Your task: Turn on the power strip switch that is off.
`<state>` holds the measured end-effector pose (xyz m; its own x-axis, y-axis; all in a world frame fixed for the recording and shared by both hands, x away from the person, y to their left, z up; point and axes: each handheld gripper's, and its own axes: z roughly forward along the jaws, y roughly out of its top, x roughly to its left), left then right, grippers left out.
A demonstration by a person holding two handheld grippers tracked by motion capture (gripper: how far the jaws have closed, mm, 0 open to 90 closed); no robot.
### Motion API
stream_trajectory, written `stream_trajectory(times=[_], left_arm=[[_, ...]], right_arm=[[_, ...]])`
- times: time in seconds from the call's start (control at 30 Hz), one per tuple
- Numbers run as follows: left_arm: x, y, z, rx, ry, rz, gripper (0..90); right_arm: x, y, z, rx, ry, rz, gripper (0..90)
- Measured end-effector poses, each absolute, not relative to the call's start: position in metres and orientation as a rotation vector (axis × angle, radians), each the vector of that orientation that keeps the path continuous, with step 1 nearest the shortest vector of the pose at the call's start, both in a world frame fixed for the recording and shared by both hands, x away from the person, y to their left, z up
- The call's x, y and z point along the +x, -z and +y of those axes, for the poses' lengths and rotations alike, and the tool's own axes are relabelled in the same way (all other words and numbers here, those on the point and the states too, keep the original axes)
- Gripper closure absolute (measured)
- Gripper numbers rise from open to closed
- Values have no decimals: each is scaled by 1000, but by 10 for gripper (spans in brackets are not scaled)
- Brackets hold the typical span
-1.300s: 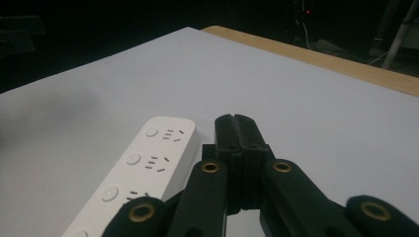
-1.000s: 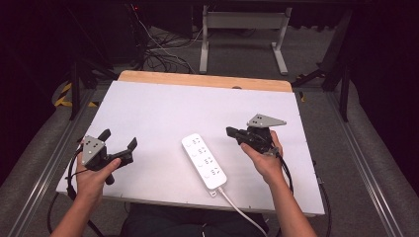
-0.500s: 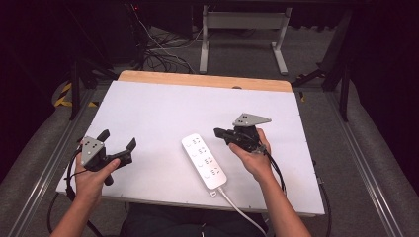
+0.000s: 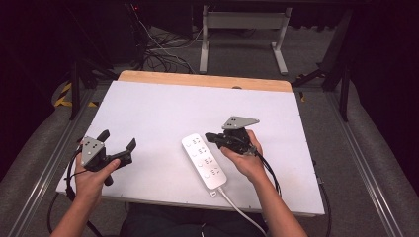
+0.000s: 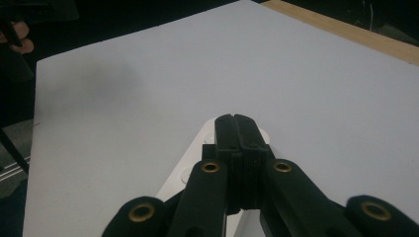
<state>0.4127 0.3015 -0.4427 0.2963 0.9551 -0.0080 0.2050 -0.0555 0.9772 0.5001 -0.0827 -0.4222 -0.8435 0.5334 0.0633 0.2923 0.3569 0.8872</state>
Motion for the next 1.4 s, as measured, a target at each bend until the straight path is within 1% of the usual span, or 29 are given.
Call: stream_trajectory(times=[0.5,0.73,1.4], left_arm=[[412,443,302,1509,-899,1122,61],[411,443,302,1512,-897,1120,64],[411,444,302,1509,-896,1127,67]], right_arm=[[498,438,-60,679,-1411,2500,900],[499,458,-42,669,-1322,2558,900],[499,470,-34,715,-1287,2543,900]])
